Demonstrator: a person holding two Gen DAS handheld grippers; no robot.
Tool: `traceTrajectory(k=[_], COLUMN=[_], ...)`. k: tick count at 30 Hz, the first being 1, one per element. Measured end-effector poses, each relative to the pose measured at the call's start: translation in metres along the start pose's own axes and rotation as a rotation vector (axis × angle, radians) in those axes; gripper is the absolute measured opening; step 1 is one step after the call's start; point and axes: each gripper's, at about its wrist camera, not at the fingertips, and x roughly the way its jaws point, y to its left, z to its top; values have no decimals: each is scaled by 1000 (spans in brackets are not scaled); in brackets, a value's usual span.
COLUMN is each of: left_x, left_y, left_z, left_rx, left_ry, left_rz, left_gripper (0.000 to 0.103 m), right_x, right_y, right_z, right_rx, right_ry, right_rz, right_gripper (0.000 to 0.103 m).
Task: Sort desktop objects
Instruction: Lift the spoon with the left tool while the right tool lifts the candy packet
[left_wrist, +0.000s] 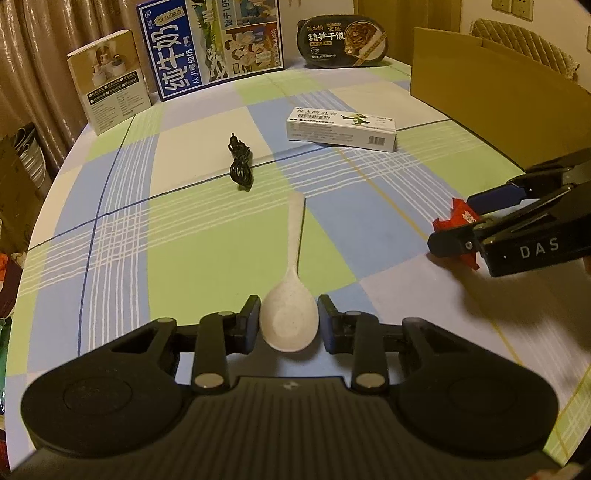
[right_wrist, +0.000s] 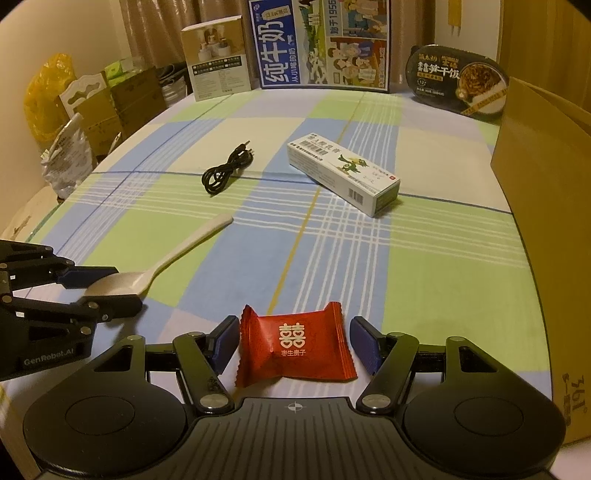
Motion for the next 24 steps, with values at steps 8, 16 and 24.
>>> traceTrajectory(k=[8, 16, 24], left_x=[-4, -7, -11], left_y=[4, 1, -1], left_z=[4, 7, 10], left_rx=[-61, -71, -82], left_ry=[-18, -38, -63], left_rz=[-22, -44, -60], left_gripper=[27, 27, 27], right_x=[3, 3, -1], right_y=[2, 6, 10], right_z=[-2, -2, -1], right_rx=[-10, -30, -29], right_ry=[13, 11, -25], right_rz=[-8, -20, -26], right_gripper=[63, 41, 39])
